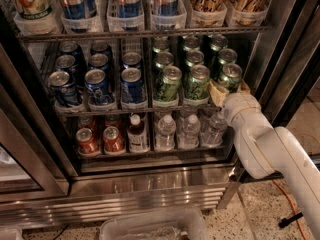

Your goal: Pick green can from middle shelf of fridge

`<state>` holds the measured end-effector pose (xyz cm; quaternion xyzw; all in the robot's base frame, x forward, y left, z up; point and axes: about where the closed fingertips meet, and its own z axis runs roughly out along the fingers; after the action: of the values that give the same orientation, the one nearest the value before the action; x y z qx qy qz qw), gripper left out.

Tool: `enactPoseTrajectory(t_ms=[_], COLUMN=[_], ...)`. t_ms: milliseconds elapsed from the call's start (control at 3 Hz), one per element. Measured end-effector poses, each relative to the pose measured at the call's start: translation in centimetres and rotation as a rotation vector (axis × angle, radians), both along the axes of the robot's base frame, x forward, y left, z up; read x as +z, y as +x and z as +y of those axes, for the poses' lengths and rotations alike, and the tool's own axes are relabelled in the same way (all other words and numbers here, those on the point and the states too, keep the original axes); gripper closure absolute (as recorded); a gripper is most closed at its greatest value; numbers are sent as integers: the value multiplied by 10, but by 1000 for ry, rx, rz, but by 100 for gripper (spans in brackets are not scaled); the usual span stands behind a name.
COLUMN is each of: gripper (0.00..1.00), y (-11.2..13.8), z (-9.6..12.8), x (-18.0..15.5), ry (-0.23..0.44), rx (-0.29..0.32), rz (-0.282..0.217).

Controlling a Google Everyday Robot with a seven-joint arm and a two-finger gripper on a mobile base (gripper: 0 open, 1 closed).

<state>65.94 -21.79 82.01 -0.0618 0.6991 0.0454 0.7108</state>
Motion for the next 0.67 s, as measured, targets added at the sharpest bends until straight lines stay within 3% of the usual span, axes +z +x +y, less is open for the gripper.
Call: enactPoseTrajectory(t_ms=[333, 667], gripper=[91, 100], y=[0, 0], z=[0, 0], x=[0, 0], ry=[0, 0], rx=[0, 0], rz=[0, 0])
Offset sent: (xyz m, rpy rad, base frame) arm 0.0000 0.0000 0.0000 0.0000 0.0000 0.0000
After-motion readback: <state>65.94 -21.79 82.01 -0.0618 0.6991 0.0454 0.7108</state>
